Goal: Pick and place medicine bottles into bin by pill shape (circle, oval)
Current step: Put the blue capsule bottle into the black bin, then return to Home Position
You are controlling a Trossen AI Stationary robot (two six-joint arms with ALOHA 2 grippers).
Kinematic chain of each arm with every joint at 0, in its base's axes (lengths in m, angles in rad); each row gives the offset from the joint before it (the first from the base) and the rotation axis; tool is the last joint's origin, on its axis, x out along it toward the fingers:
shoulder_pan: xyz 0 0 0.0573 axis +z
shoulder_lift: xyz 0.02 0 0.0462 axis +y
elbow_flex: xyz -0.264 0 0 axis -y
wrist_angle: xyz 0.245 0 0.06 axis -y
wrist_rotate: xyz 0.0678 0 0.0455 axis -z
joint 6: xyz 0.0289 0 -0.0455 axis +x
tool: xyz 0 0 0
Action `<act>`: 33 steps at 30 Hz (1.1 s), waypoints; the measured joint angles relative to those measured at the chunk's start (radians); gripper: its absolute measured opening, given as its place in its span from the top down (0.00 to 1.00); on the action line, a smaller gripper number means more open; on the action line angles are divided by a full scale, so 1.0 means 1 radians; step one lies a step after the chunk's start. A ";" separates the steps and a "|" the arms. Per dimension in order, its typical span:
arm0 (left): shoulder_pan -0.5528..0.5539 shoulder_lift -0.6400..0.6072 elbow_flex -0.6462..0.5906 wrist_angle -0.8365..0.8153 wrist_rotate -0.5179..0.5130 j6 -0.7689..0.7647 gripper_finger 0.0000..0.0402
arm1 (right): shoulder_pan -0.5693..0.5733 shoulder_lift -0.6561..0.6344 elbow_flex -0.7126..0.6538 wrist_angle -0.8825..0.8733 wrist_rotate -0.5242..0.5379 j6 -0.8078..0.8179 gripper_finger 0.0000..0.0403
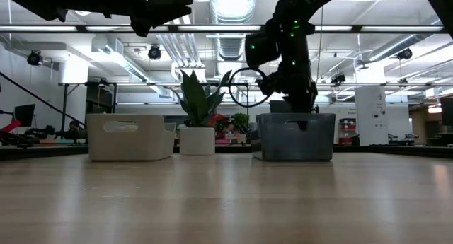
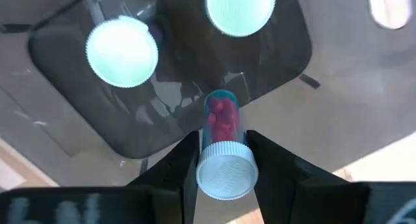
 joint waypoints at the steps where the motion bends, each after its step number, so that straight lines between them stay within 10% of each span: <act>1: 0.000 0.000 0.000 0.000 0.000 0.000 0.62 | 0.000 0.000 -0.009 0.008 0.000 0.000 0.73; 33: 0.000 0.000 0.000 0.000 0.000 0.000 0.62 | 0.000 -0.019 -0.060 0.090 0.003 0.020 0.51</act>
